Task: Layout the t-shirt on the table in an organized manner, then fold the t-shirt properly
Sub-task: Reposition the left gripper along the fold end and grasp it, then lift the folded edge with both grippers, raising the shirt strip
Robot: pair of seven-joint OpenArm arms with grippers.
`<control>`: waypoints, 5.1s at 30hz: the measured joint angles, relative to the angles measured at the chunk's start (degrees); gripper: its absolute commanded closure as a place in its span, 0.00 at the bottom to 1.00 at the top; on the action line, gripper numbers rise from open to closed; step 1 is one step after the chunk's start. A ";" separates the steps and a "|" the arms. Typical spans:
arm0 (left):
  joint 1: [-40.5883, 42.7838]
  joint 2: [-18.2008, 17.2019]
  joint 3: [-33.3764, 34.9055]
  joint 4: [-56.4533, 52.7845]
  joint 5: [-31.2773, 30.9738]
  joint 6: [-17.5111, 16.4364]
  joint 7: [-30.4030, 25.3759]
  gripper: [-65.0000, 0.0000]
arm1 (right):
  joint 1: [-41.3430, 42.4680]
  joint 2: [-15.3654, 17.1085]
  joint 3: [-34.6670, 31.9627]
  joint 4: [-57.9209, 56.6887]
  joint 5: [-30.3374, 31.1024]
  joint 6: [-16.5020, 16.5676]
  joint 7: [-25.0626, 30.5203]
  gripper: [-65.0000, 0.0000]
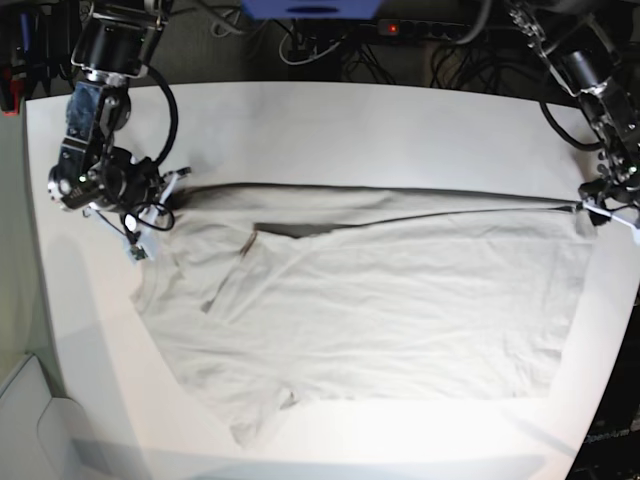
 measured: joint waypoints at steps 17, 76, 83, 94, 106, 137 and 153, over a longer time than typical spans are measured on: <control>-1.62 -0.39 0.20 -8.15 -2.43 -0.35 -7.87 0.78 | 0.79 -0.02 0.00 -0.15 -0.63 0.02 -0.63 1.00; -12.59 3.23 9.35 10.88 7.08 0.11 22.80 1.00 | 10.14 2.38 -1.11 0.26 -0.68 0.02 -4.50 1.00; -12.59 -0.13 7.89 0.92 6.34 0.07 22.99 1.00 | 10.16 3.02 -1.14 0.04 -0.90 0.02 -4.37 1.00; -11.43 -0.57 6.86 -0.17 5.38 -0.07 22.71 0.51 | 9.68 2.95 -1.14 0.07 -0.87 0.02 -4.72 1.00; -3.19 2.80 2.95 14.71 5.09 -0.33 19.71 0.42 | 9.68 2.82 -1.14 0.07 -0.85 0.02 -4.70 1.00; -1.95 3.87 2.99 1.16 4.90 -0.26 3.72 0.47 | 8.74 2.19 -1.14 0.07 -0.87 0.02 -4.55 1.00; -1.57 4.76 3.10 5.46 5.14 -0.33 8.33 1.00 | 8.81 2.21 -1.25 0.11 -0.87 0.02 -4.59 1.00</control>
